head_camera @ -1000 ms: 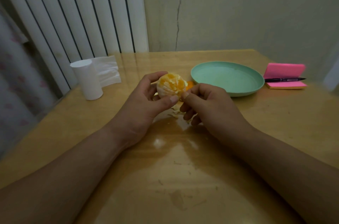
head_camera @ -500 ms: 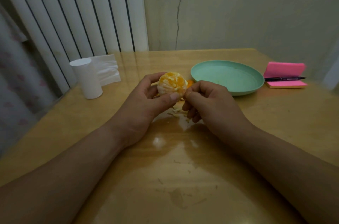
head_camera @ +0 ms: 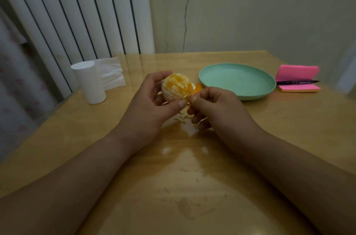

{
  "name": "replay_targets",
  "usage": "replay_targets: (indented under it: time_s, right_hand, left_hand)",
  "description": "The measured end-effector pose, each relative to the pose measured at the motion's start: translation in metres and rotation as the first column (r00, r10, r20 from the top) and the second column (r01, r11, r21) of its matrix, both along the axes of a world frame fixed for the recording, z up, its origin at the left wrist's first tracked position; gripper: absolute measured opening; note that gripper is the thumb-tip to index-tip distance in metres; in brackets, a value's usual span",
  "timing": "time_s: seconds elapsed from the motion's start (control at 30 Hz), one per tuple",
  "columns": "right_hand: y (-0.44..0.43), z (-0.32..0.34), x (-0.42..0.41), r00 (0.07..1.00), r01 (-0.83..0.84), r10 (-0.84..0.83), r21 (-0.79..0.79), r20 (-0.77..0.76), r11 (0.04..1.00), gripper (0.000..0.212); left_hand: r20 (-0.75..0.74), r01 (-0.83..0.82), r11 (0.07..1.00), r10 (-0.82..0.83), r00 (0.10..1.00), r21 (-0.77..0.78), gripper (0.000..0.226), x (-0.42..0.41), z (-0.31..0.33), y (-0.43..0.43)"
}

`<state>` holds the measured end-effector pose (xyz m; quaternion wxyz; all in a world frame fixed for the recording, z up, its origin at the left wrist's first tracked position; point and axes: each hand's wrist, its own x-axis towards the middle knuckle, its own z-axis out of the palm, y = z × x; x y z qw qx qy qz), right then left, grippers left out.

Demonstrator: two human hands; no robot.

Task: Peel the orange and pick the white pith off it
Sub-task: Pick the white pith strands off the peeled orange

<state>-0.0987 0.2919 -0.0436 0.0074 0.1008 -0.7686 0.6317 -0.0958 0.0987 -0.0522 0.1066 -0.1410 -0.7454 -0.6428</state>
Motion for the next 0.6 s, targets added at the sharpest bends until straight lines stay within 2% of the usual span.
replay_targets:
  time_s: [0.17,0.27,0.5,0.6]
  right_hand:
    - [0.0006,-0.0009,-0.0037,0.994,-0.017,0.031,-0.128,0.109,0.992,0.009]
    - [0.0002,-0.0011,-0.0054,0.992,-0.022,0.043,-0.169,0.12,0.985,0.009]
    - [0.0003,0.0002,-0.0051,0.987,-0.067,0.101,-0.247,0.127,0.967,0.006]
    - [0.0004,-0.0009,-0.006,0.988,-0.075,0.104,-0.232,0.117,0.97,0.009]
  left_hand:
    - [-0.062,-0.022,0.998,0.018,0.998,-0.064,0.069,0.0021,0.0009,0.002]
    - [-0.07,-0.025,0.998,0.021,0.997,-0.058,0.069,0.0034,0.0015,0.0035]
    - [0.031,-0.001,0.999,0.0,1.0,0.035,0.062,0.0021,0.0044,0.0007]
    - [0.044,0.008,0.999,-0.009,0.999,0.034,0.061,0.0005,0.0032,-0.0008]
